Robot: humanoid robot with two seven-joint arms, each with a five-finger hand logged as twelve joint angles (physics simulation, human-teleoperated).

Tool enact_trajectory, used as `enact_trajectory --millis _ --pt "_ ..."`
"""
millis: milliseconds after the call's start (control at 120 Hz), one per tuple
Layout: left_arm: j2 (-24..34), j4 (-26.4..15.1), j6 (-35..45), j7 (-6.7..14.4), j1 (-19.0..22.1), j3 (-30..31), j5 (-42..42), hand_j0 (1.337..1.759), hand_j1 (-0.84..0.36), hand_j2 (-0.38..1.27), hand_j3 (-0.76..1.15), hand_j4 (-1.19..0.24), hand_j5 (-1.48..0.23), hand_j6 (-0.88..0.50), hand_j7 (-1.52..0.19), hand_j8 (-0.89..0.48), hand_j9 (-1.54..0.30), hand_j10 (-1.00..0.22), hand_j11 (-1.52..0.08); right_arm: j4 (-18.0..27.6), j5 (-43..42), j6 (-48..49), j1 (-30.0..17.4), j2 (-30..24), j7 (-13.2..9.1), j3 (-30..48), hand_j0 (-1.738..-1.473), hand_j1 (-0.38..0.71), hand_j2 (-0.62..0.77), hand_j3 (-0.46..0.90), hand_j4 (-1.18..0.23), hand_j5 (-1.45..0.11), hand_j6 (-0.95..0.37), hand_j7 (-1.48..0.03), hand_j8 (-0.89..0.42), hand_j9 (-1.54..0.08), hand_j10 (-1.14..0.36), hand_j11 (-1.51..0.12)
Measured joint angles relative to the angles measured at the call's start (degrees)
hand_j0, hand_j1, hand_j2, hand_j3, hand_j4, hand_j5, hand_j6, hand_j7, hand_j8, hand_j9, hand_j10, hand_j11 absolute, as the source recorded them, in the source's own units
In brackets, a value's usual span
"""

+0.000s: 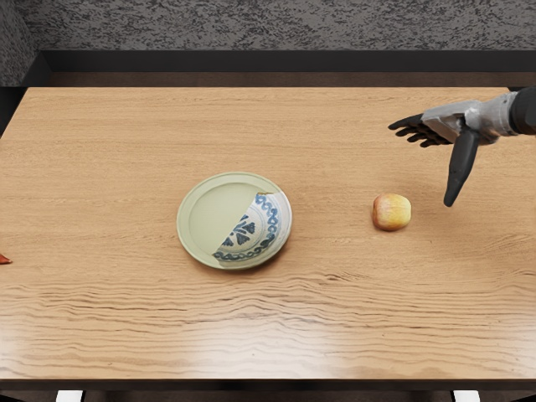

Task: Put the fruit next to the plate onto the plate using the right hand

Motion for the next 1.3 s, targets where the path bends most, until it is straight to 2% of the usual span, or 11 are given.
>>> enact_trajectory --millis 158,275,425,650,800,1125,1300 --pt "0.0 0.0 0.0 0.0 0.0 0.0 0.0 1.658 0.35 0.0 0.0 0.0 0.0 0.0 0.0 0.0 0.0 0.0 0.0 0.2 -0.1 0.0 0.4 0.1 -0.4 0.0 -1.658 -0.35 0.0 0.0 0.0 0.0 -0.01 0.0 0.0 0.0 0.0 0.0" --pt "0.0 0.0 0.0 0.0 0.0 0.0 0.0 1.658 0.35 0.0 0.0 0.0 0.0 0.0 0.0 0.0 0.0 0.0 0.0 4.5 0.2 0.0 1.7 0.4 -5.5 0.5 -1.658 -0.35 0.0 0.0 0.0 0.0 -0.01 0.0 0.0 0.0 0.0 0.0" --pt "0.0 0.0 0.0 0.0 0.0 0.0 0.0 1.658 0.35 0.0 0.0 0.0 0.0 0.0 0.0 0.0 0.0 0.0 0.0 12.3 0.9 0.0 1.8 0.6 -7.7 1.3 -1.658 -0.35 0.0 0.0 0.0 0.0 0.0 0.0 0.0 0.0 0.0 0.0" --pt "0.0 0.0 0.0 0.0 0.0 0.0 0.0 1.658 0.35 0.0 0.0 0.0 0.0 0.0 0.0 0.0 0.0 0.0 0.0 20.5 -7.8 0.0 0.5 0.2 -8.3 1.3 -1.658 -0.35 0.0 0.0 0.0 0.0 0.0 0.0 0.0 0.0 0.0 0.0" --pt "0.0 0.0 0.0 0.0 0.0 0.0 0.0 1.658 0.35 0.0 0.0 0.0 0.0 0.0 0.0 0.0 0.0 0.0 0.0 23.3 -15.2 -3.8 -2.6 1.4 -8.3 1.4 -1.658 -0.35 0.0 0.0 0.0 0.0 0.0 0.0 0.0 0.0 0.0 0.0" --pt "0.0 0.0 0.0 0.0 0.0 0.0 0.0 1.658 0.35 0.0 0.0 0.0 0.0 0.0 0.0 0.0 0.0 0.0 0.0 23.8 -25.8 -15.8 -9.2 3.3 -8.4 1.8 -1.658 -0.35 0.0 0.0 -0.01 0.0 -0.01 0.0 -0.01 0.0 -0.01 0.0" --pt "0.0 0.0 0.0 0.0 0.0 0.0 0.0 1.658 0.35 0.0 0.0 0.0 0.0 0.0 0.0 0.0 0.0 0.0 0.0 23.7 -29.6 -19.0 -12.5 4.0 -8.4 1.8 -1.658 -0.26 -0.01 0.0 -0.08 -0.09 -0.08 -0.09 -0.08 -0.09 -0.07 -0.09"
